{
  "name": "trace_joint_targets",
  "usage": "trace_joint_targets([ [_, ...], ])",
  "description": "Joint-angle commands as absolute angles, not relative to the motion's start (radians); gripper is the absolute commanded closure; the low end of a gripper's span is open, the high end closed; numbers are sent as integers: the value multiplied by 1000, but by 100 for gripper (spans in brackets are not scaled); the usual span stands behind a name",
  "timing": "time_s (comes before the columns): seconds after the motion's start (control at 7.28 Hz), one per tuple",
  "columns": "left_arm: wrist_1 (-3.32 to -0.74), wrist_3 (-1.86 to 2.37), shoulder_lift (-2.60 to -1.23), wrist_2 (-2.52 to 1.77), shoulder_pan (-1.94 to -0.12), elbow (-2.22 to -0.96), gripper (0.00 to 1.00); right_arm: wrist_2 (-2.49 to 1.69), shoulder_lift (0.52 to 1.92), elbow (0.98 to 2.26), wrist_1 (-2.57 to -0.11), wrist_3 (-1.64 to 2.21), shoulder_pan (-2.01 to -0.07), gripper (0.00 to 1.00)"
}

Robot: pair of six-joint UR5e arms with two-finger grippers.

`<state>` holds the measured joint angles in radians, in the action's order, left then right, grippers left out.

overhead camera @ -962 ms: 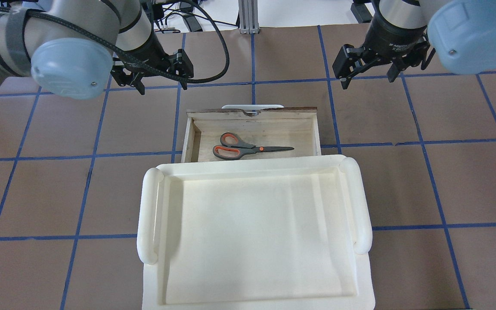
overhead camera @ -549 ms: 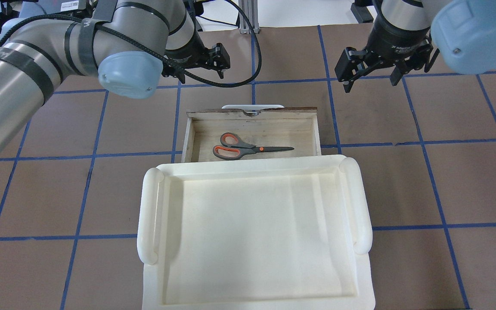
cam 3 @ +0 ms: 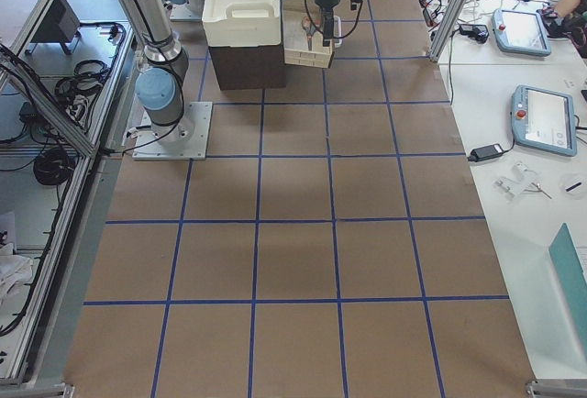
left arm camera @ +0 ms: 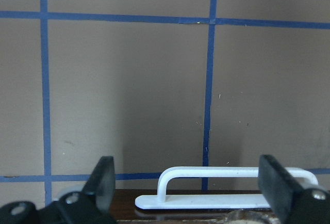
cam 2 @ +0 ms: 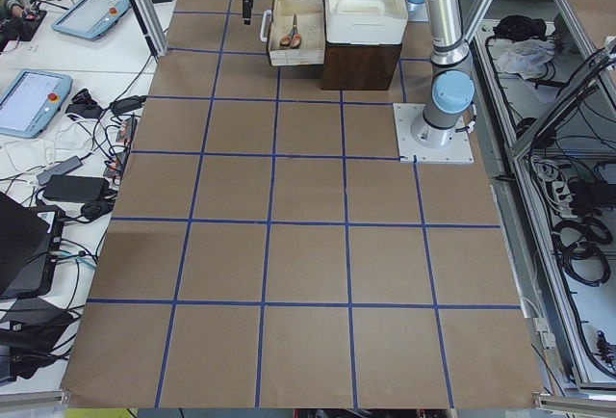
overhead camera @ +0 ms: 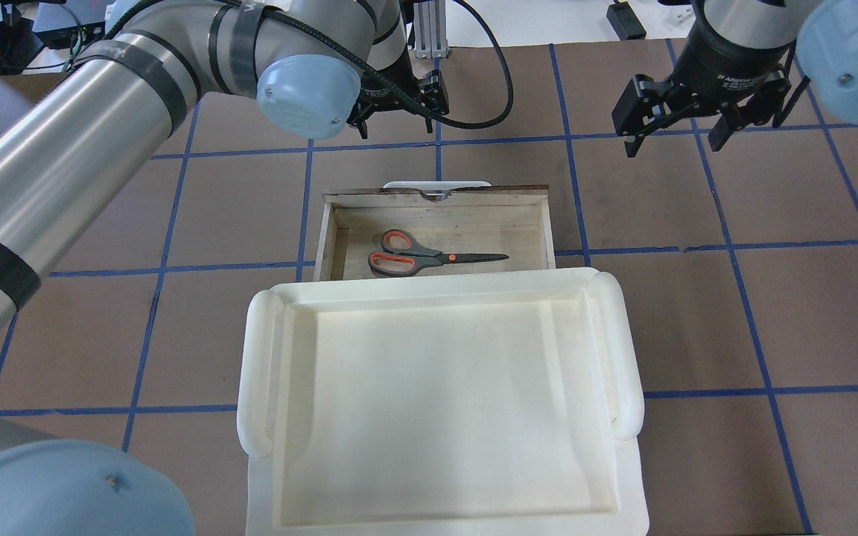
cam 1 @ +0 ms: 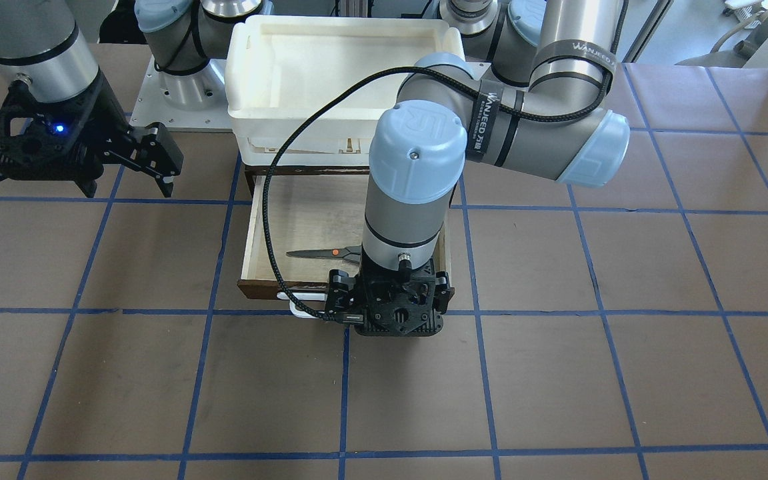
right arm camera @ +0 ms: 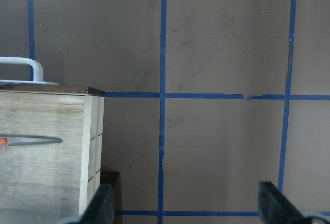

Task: Put scissors in drawer and close it
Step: 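Swing the left gripper over to the drawer's white handle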

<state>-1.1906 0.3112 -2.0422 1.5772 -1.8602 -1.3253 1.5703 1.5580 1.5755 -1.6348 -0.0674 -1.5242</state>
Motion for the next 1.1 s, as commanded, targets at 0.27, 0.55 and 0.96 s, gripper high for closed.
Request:
trace_joint_targets([
  [0.27, -1074, 397, -2057, 1543, -1873, -1411, 0, 1566, 1601, 1611, -1635, -61, -1578, 0],
  [0.55, -1145, 385, -2113, 1546, -1873, -1360, 5, 1568, 1595, 1615, -1640, -60, -1591, 0],
  [0.96, -1235, 383, -2204, 1551, -1908, -1240, 0, 1566, 1600, 1615, -1637, -57, -1591, 0],
])
